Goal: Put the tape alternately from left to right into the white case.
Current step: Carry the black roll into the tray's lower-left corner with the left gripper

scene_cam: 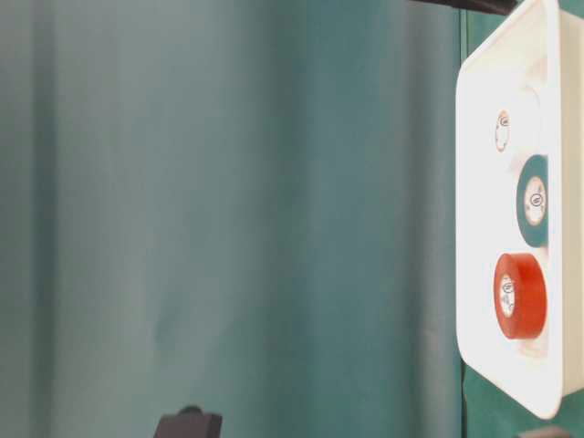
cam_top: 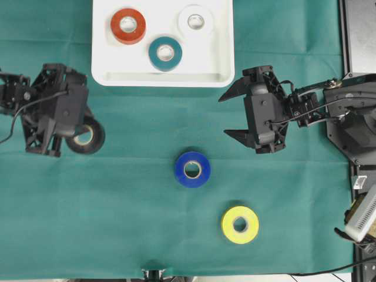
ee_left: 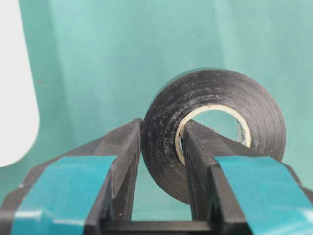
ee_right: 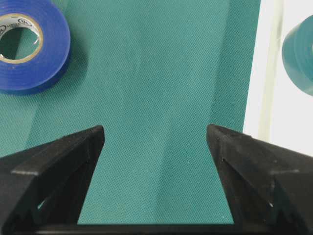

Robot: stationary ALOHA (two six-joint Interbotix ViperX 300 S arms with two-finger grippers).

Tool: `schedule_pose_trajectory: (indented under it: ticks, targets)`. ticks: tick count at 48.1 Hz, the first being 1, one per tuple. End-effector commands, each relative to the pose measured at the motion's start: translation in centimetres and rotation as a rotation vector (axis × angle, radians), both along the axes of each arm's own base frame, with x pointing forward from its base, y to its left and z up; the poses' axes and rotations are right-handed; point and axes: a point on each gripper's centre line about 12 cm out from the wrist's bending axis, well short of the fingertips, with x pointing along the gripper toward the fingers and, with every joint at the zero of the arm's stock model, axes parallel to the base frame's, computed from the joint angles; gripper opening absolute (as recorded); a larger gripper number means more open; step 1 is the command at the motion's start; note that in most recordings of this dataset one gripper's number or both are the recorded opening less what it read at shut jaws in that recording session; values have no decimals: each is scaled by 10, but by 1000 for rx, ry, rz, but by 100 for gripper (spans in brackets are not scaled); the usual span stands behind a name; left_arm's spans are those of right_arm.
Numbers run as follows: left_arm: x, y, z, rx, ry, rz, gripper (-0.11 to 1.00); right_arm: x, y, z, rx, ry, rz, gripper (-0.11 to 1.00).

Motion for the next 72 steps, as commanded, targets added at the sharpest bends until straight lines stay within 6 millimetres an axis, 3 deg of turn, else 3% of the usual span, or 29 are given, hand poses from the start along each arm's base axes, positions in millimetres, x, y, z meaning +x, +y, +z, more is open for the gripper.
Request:
schedule_pose_trajectory:
  ticks: [1,12,29,49,62,72]
  targets:
    - [11,10,10,1,-38,30,23,4,1,10,9,-37,2,82]
    - [27,33,6,9,-23,94,23,4,1,9,9,-35,2,82]
    - [48,86,2,16,-19,231,23,4,1,8,8,-31,2,82]
    - [64,135,-8,73,2,273,23,3,1,7,7,-26,2,82]
    - [64,156,-16,88,22,300,23,3,1,6,8,-25,2,82]
    - [62,161,-17,87,25,314,23,3,1,7,8,-26,2,82]
